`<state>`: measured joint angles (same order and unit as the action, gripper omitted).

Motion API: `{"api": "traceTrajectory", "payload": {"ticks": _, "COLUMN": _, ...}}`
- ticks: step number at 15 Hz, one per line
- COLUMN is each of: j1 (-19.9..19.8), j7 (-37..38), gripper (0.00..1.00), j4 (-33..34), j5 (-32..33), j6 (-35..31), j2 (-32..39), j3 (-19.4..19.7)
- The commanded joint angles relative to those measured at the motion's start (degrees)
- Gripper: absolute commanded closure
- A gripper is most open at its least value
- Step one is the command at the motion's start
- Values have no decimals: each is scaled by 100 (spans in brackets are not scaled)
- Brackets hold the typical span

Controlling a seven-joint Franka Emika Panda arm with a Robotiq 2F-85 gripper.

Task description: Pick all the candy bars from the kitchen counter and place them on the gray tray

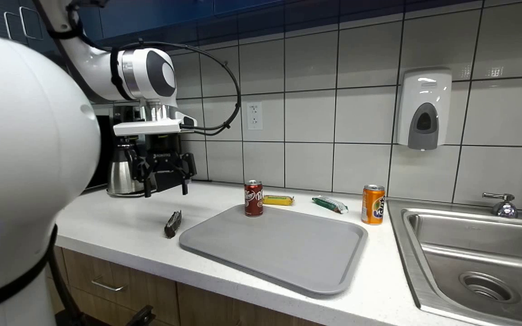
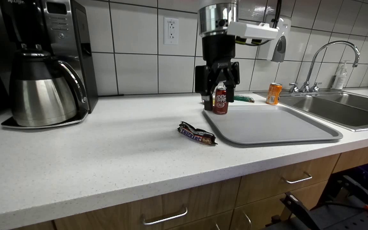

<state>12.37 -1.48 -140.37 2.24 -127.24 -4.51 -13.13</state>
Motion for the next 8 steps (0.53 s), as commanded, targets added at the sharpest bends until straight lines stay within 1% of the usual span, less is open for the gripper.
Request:
{"api": "traceTrajectory", "payload": {"ticks": 1, "j1": 61, "j7": 380, "gripper": 0, "j4": 153, "j5": 156, "j6": -350, "j2": 417, "j3": -62}}
{"api": "traceTrajectory", "payload": {"ticks": 5, "j1": 131, "j7": 758, "gripper": 0, "j4": 221, "j5": 333, "j6": -737, "j2": 775, "j3": -45}}
{"api": "traceTrajectory", "payload": {"ticks": 8, "j1": 192, "j7": 1167, "gripper": 0, "j4": 319, "j5": 624, "j6": -985, "j2": 1043, "j3": -8}}
